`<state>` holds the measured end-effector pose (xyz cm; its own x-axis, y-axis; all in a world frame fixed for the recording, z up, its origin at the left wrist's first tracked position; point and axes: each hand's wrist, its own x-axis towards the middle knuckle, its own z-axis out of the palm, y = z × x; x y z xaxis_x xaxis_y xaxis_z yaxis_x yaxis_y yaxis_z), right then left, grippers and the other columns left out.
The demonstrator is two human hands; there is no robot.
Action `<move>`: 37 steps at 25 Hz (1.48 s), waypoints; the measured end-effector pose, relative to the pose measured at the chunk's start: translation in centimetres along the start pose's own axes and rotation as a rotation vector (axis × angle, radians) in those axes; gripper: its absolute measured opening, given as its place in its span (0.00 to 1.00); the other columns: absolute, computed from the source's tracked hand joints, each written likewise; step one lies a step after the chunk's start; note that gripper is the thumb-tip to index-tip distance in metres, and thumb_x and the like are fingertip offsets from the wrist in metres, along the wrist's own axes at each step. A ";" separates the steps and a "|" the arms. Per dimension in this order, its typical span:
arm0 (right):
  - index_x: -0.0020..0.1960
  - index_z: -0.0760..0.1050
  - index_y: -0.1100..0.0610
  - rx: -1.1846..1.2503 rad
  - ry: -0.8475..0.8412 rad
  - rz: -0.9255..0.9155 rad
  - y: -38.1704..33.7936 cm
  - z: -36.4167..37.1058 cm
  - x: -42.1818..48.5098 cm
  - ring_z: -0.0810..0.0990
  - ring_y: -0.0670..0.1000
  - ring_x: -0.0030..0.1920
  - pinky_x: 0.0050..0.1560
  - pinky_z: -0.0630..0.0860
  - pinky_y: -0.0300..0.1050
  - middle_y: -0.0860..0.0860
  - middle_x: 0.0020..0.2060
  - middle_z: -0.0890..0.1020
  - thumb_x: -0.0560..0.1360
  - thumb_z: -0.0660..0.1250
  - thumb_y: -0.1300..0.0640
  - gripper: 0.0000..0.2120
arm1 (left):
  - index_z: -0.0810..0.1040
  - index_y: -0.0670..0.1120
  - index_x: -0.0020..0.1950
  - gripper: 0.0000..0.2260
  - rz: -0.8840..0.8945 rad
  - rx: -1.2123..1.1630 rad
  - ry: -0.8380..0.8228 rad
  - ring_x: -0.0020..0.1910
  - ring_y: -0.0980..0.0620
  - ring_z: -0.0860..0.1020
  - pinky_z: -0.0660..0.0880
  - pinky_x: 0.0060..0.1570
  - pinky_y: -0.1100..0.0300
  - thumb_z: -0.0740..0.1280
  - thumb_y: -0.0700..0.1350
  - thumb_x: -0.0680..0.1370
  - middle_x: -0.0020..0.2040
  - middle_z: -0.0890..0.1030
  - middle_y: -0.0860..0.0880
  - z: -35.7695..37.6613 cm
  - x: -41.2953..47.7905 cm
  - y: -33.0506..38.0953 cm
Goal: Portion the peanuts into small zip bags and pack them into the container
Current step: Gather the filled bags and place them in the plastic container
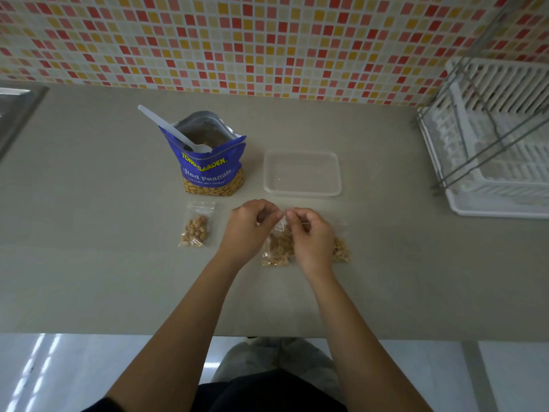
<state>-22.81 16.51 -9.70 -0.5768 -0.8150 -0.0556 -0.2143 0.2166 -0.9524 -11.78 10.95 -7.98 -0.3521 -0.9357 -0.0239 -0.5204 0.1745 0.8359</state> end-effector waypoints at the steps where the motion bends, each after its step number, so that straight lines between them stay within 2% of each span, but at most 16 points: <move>1: 0.44 0.79 0.54 -0.061 0.025 -0.021 -0.2 0.0 0.0 0.77 0.38 0.34 0.37 0.69 0.26 0.43 0.35 0.80 0.75 0.66 0.57 0.04 | 0.80 0.43 0.45 0.05 0.039 0.075 0.014 0.37 0.55 0.75 0.68 0.37 0.71 0.68 0.44 0.75 0.39 0.79 0.50 0.0 0.0 0.2; 6: 0.44 0.79 0.57 -0.116 0.102 -0.021 -0.8 0.3 0.4 0.74 0.38 0.33 0.35 0.67 0.24 0.45 0.33 0.78 0.75 0.66 0.57 0.05 | 0.79 0.43 0.44 0.05 0.108 0.142 0.046 0.41 0.49 0.77 0.72 0.43 0.58 0.68 0.45 0.75 0.42 0.81 0.46 -1.1 0.3 -0.2; 10: 0.44 0.79 0.55 -0.110 0.070 -0.001 -0.9 0.9 0.5 0.77 0.46 0.36 0.39 0.71 0.31 0.46 0.34 0.79 0.75 0.66 0.55 0.05 | 0.79 0.43 0.43 0.06 0.050 0.123 0.043 0.39 0.52 0.77 0.73 0.42 0.61 0.68 0.45 0.75 0.39 0.80 0.49 -2.6 0.3 -1.2; 12: 0.43 0.77 0.53 -0.027 0.018 0.094 -0.7 1.5 0.5 0.79 0.48 0.37 0.42 0.75 0.40 0.47 0.34 0.80 0.75 0.66 0.54 0.04 | 0.78 0.44 0.42 0.07 -0.086 -0.028 0.043 0.36 0.54 0.76 0.73 0.41 0.65 0.69 0.47 0.74 0.36 0.78 0.50 -2.8 0.0 -1.9; 15: 0.41 0.77 0.50 0.268 -0.111 0.359 0.1 2.6 0.7 0.82 0.49 0.41 0.46 0.80 0.49 0.49 0.38 0.82 0.75 0.66 0.53 0.05 | 0.76 0.45 0.46 0.06 -0.310 -0.451 -0.086 0.37 0.54 0.78 0.77 0.44 0.56 0.70 0.45 0.74 0.38 0.79 0.49 -2.5 -1.2 -2.8; 16: 0.40 0.78 0.49 0.268 -0.110 0.365 0.5 2.9 0.7 0.82 0.50 0.42 0.48 0.80 0.51 0.49 0.39 0.83 0.74 0.67 0.51 0.05 | 0.74 0.47 0.48 0.08 -0.350 -0.525 -0.135 0.38 0.53 0.78 0.76 0.43 0.56 0.71 0.44 0.73 0.40 0.78 0.49 -2.3 -1.8 -3.3; 18: 0.41 0.79 0.50 0.062 -0.103 0.198 1.0 3.2 0.9 0.82 0.49 0.42 0.48 0.79 0.47 0.48 0.39 0.83 0.73 0.67 0.51 0.04 | 0.72 0.48 0.51 0.13 -0.393 -0.547 -0.127 0.40 0.51 0.78 0.75 0.42 0.56 0.72 0.41 0.71 0.42 0.78 0.47 -2.0 -2.6 -4.5; 20: 0.44 0.81 0.52 -0.228 -0.131 -0.014 1.1 3.5 1.2 0.79 0.45 0.39 0.42 0.73 0.37 0.46 0.38 0.82 0.74 0.67 0.53 0.05 | 0.71 0.46 0.54 0.16 -0.392 -0.449 -0.013 0.40 0.49 0.79 0.76 0.43 0.56 0.73 0.43 0.71 0.42 0.79 0.44 -1.8 -3.0 -5.6; 21: 0.45 0.81 0.53 -0.343 -0.153 -0.072 1.1 3.8 1.4 0.78 0.44 0.38 0.40 0.72 0.36 0.44 0.37 0.82 0.74 0.67 0.53 0.06 | 0.71 0.46 0.55 0.16 -0.349 -0.343 0.027 0.39 0.49 0.79 0.76 0.44 0.57 0.73 0.44 0.71 0.41 0.80 0.44 -1.6 -3.1 -6.2; 24: 0.46 0.82 0.53 -0.564 -0.219 -0.137 1.8 5.1 1.9 0.81 0.52 0.40 0.42 0.77 0.45 0.49 0.39 0.85 0.73 0.67 0.53 0.06 | 0.76 0.44 0.57 0.14 -0.133 0.085 0.048 0.38 0.49 0.79 0.77 0.44 0.57 0.70 0.44 0.73 0.40 0.80 0.47 -0.4 -3.7 -7.3; 27: 0.49 0.81 0.52 -0.762 -0.238 -0.173 2.7 5.8 2.0 0.78 0.58 0.46 0.46 0.74 0.47 0.53 0.42 0.84 0.73 0.66 0.55 0.07 | 0.80 0.40 0.54 0.12 -0.031 0.237 0.034 0.38 0.40 0.80 0.79 0.41 0.51 0.70 0.40 0.72 0.44 0.80 0.39 0.2 -3.8 -8.1; 29: 0.56 0.79 0.54 -0.831 -0.229 -0.223 2.7 5.9 2.0 0.75 0.59 0.51 0.52 0.71 0.50 0.55 0.48 0.82 0.72 0.66 0.56 0.13 | 0.81 0.40 0.51 0.11 0.050 0.353 0.065 0.36 0.39 0.79 0.77 0.37 0.55 0.68 0.44 0.72 0.41 0.78 0.39 -0.1 -3.8 -8.5; 31: 0.56 0.78 0.56 -0.776 -0.218 -0.302 2.3 6.5 1.9 0.74 0.60 0.50 0.54 0.72 0.52 0.56 0.47 0.80 0.71 0.66 0.57 0.14 | 0.81 0.40 0.50 0.15 0.094 0.395 0.148 0.38 0.40 0.79 0.77 0.38 0.56 0.64 0.49 0.72 0.41 0.78 0.39 -1.0 -3.4 -8.9; 33: 0.54 0.79 0.58 -0.669 -0.210 -0.330 1.8 8.0 2.2 0.75 0.61 0.48 0.52 0.73 0.51 0.57 0.45 0.79 0.71 0.66 0.59 0.13 | 0.80 0.38 0.51 0.16 0.024 0.380 0.262 0.42 0.38 0.78 0.78 0.44 0.52 0.62 0.49 0.74 0.44 0.78 0.37 -2.5 -2.4 -9.5; 35: 0.55 0.79 0.60 -0.607 -0.267 -0.309 1.3 10.0 2.8 0.77 0.62 0.48 0.53 0.73 0.51 0.60 0.46 0.79 0.72 0.65 0.59 0.13 | 0.79 0.37 0.54 0.15 -0.129 0.359 0.357 0.47 0.35 0.76 0.76 0.52 0.47 0.63 0.46 0.75 0.48 0.77 0.35 -4.2 -1.0 -10.4; 37: 0.59 0.76 0.62 -0.641 -0.362 -0.250 1.0 11.8 3.2 0.76 0.62 0.52 0.55 0.71 0.50 0.62 0.51 0.78 0.74 0.64 0.57 0.16 | 0.76 0.35 0.59 0.16 -0.256 0.391 0.336 0.53 0.33 0.74 0.70 0.57 0.47 0.63 0.44 0.76 0.52 0.76 0.32 -5.2 0.3 -11.1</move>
<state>-15.55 7.71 -14.34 -0.1812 -0.9815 -0.0616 -0.7815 0.1817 -0.5968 -2.09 7.10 -14.40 0.0561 -0.9980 0.0302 -0.8277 -0.0296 0.5604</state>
